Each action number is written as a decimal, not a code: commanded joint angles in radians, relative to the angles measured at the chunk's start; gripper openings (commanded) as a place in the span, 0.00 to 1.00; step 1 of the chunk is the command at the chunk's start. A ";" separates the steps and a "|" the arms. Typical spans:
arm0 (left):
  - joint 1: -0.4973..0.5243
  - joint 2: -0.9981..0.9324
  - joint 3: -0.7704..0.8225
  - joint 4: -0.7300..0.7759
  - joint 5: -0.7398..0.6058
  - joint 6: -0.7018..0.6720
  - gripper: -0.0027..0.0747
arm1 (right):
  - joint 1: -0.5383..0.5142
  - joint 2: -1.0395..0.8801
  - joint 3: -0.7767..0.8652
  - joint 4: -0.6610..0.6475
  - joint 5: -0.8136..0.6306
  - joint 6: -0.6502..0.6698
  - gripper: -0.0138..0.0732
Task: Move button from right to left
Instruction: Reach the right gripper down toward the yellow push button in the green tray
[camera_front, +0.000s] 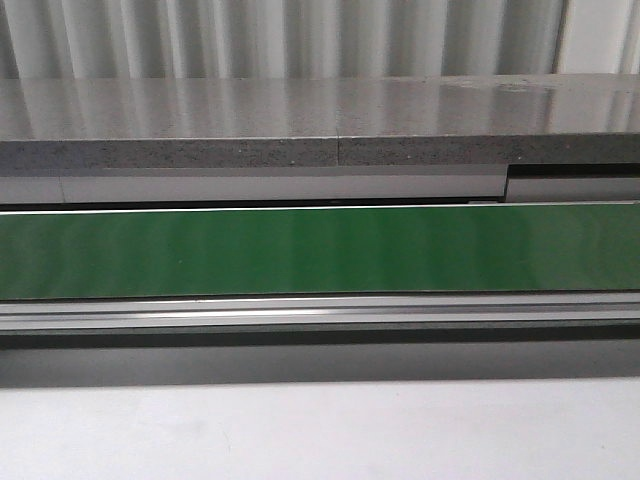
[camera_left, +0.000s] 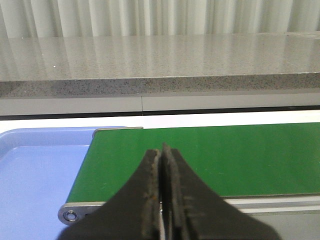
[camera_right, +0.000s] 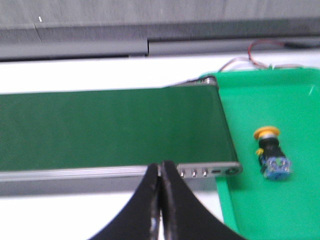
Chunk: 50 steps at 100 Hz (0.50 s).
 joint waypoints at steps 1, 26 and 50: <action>-0.002 -0.034 0.025 -0.001 -0.081 -0.007 0.01 | 0.002 0.070 -0.057 0.000 -0.006 -0.002 0.08; -0.002 -0.034 0.025 -0.001 -0.081 -0.007 0.01 | 0.002 0.275 -0.148 0.000 0.142 -0.002 0.09; -0.002 -0.034 0.025 -0.001 -0.081 -0.007 0.01 | 0.002 0.454 -0.252 0.000 0.219 -0.002 0.43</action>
